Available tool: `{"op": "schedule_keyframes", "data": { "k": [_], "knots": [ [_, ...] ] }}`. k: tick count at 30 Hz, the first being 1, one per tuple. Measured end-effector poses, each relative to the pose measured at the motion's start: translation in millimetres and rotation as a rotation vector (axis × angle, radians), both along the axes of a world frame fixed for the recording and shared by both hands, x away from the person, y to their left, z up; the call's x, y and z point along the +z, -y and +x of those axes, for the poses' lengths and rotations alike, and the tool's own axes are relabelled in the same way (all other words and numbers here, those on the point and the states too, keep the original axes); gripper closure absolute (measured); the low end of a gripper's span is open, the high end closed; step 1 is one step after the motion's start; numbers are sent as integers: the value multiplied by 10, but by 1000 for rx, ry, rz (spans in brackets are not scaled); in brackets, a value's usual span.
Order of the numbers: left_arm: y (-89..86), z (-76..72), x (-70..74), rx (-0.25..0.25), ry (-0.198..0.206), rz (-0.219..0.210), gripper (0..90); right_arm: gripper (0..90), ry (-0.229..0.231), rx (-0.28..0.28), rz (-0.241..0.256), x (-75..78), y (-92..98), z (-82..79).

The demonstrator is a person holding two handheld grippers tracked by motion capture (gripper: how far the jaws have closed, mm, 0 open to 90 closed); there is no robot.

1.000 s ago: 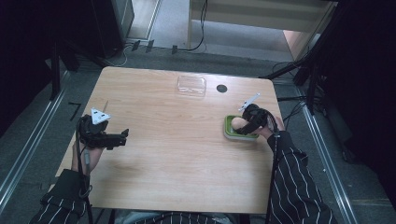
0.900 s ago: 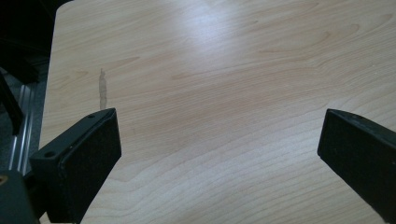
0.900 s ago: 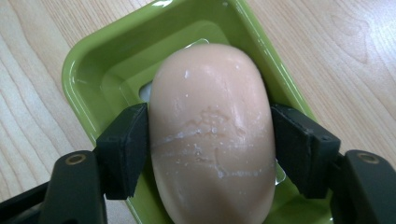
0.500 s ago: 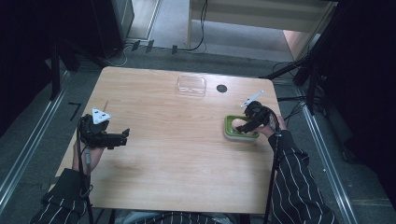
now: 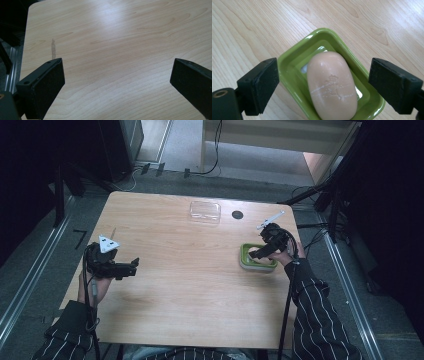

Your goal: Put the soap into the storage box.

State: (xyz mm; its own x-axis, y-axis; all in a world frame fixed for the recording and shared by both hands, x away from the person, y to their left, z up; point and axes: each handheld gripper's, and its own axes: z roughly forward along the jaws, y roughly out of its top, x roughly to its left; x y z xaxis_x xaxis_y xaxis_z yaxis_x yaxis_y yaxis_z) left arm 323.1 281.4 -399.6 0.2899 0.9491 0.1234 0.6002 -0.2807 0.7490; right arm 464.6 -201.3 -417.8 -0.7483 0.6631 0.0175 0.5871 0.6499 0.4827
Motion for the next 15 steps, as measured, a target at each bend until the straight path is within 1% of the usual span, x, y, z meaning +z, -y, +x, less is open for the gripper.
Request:
{"op": "schedule_keyframes", "data": {
  "k": [1,5,11,15],
  "knots": [
    [-9,-4,1,4,-4,4,1,100,2,-7,1,14,-10,-12],
    [-29,-11,14,8,3,-3,1,87,12,-18,1,96,-62,-97],
    [-12,-1,12,1,6,-8,1,68,24,-28,-10,199,-144,-288],
    [-6,0,12,0,6,-8,1,63,40,-28,-14,267,-160,-412]
  ]
}}
